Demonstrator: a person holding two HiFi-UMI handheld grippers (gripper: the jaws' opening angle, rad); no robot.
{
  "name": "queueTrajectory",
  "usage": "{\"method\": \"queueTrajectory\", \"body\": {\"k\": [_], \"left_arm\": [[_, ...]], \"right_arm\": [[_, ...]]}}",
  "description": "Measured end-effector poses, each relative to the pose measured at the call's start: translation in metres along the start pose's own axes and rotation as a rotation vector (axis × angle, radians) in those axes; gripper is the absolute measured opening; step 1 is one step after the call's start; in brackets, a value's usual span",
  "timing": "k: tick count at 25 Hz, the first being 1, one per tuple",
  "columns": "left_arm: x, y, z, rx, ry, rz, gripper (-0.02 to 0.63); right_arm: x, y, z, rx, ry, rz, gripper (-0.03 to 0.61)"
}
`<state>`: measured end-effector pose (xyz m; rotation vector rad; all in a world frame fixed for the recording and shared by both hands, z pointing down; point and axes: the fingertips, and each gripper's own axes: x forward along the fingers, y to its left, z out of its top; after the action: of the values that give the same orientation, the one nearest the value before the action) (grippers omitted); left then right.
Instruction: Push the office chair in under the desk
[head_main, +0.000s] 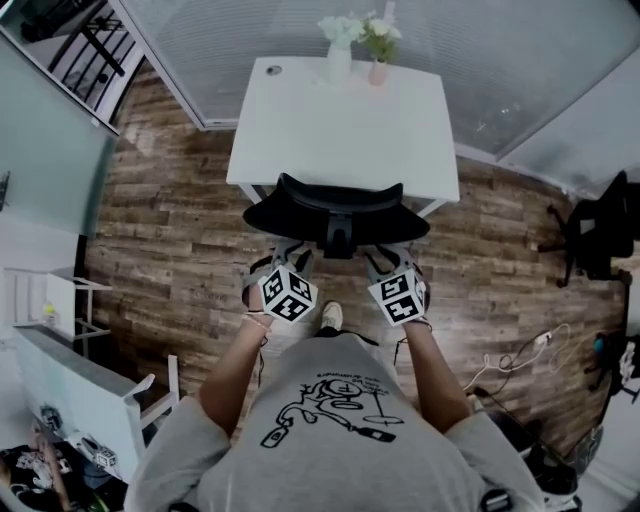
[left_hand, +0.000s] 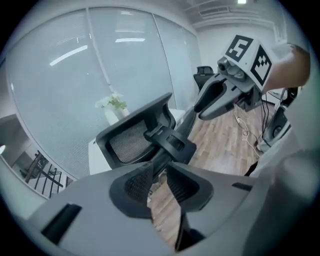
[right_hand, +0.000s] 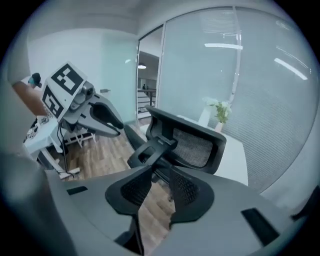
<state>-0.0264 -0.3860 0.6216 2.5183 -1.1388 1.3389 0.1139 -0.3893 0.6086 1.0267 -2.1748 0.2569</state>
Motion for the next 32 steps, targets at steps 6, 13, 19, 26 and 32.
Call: {"method": "queueTrajectory", "body": {"k": [6,13,19,26,32], "left_arm": [[-0.045,-0.014,0.047,-0.178,-0.2,-0.069,0.049],[-0.11,-0.004,0.099,-0.341,-0.424,-0.114,0.003],[-0.156,-0.009,0.133,-0.439,-0.583,-0.18,0.002],[-0.183,-0.008,0.148,-0.466,-0.661,-0.201,0.002],[-0.18,-0.013,0.149,-0.442,-0.674,-0.218,0.002]], "right_arm": [[-0.04,0.016,0.048,0.123,-0.162,0.042,0.097],[-0.085,0.035,0.096,0.164,-0.304,0.094,0.074],[-0.118,0.051,0.131,0.194,-0.402,0.129,0.057],[-0.144,0.062,0.151,0.195,-0.468,0.15,0.054],[-0.147,0.062,0.153,0.204,-0.479,0.139,0.043]]}}
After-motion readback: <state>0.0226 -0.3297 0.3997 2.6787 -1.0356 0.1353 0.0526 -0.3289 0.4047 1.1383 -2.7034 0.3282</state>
